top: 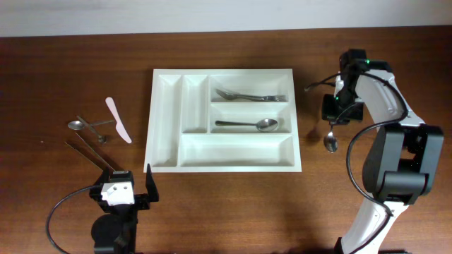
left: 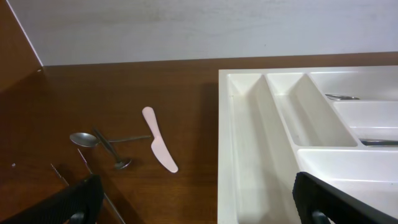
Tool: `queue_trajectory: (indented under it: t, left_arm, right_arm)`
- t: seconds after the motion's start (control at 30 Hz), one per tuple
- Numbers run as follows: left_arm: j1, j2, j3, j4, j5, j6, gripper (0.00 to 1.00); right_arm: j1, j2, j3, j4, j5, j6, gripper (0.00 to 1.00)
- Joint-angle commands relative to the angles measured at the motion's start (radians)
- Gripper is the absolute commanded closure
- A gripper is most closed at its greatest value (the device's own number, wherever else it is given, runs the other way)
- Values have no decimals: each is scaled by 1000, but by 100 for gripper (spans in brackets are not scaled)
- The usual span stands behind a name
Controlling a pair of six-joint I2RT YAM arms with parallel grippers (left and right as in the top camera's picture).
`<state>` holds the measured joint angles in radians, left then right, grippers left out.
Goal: Pack container
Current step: 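Lift the spoon with the right gripper above the table, then carry the spoon into the middle compartment and open the right gripper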
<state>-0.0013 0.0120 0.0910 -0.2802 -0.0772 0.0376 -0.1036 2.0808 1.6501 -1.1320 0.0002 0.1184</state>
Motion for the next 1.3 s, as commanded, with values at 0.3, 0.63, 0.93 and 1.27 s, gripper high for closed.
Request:
queue_trajectory:
  t: [0.3,0.63,0.93,1.27]
  left_arm:
    - [4,-7,-5,2,14,16,1]
    - [4,-7,-5,3,13,16,1]
    - [4,-7,-5,3,13,16,1]
    - [4,-7,-5,3,13,16,1]
  right_arm:
    - [45,0,292,-115,-245,-311,96]
    - [277,1,296,-109,-259,-659,96]
    - [460,3,275,-89,-255,-1065,96]
    - [469,7,162,-14,-256,-1319,96]
